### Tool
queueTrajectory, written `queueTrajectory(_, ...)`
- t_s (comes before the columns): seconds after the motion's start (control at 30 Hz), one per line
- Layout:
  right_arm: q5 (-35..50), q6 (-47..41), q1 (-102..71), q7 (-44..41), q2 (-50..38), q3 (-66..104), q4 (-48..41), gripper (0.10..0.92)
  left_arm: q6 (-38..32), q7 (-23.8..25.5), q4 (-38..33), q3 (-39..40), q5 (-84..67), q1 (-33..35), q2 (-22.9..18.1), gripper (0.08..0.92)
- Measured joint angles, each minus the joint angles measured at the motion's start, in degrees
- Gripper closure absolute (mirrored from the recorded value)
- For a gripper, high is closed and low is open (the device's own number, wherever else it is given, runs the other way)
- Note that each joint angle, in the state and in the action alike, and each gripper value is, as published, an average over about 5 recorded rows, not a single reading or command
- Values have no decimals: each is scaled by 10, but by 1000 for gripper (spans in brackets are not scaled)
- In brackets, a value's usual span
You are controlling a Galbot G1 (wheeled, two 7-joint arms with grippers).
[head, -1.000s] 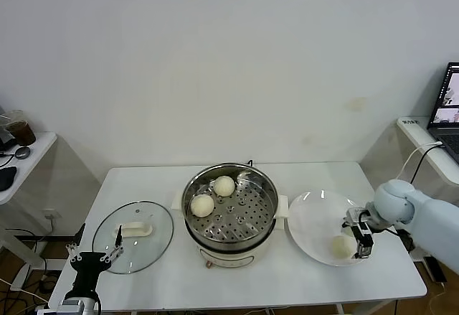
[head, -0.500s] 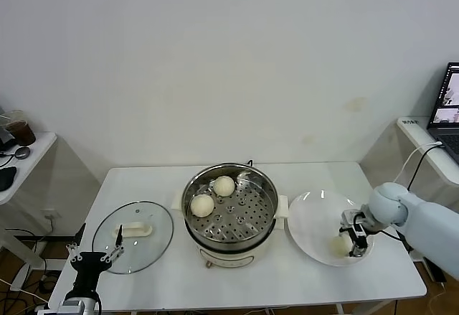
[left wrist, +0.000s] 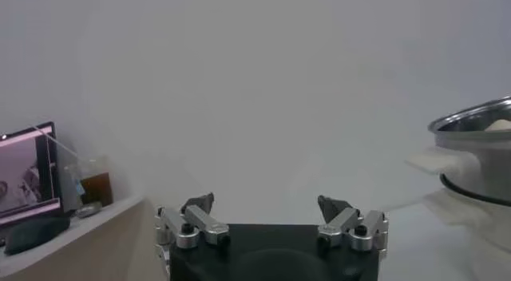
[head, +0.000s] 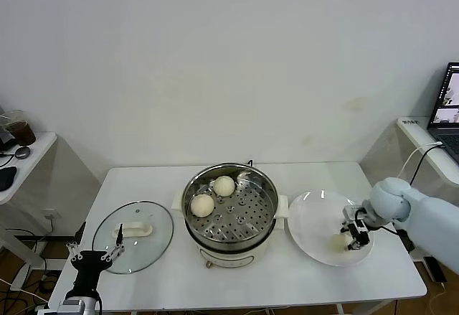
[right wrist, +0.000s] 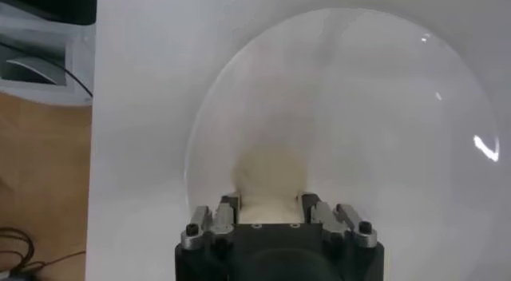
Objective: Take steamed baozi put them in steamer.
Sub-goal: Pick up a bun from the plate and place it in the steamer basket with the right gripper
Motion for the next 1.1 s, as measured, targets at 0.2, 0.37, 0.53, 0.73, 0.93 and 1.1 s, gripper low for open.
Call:
queueTrajectory(0.2, 37, 2, 77, -9, 0, -24, 5, 606, 2, 0, 0, 4, -1, -6, 6, 177)
queueTrajectory(0.37, 78, 8, 176, -15, 19, -64, 1, 604, 2, 0, -1, 8, -2, -11, 11, 177)
queueTrajectory(0.53, 119, 18, 280, -14, 67, -118, 4, 601, 3, 0, 1, 13, -1, -16, 11, 177)
queueTrajectory(0.73, 175, 38, 365, 4, 147, -181, 22, 601, 2, 0, 3, 14, -1, -16, 10, 177)
queueTrajectory(0.93, 198, 83, 398, 24, 235, -243, 27, 601, 2, 1, 3, 5, -3, -14, 10, 177)
queueTrajectory(1.1, 192, 142, 400, 27, 298, -283, 8, 601, 2, 1, 1, -1, -3, -11, 10, 177)
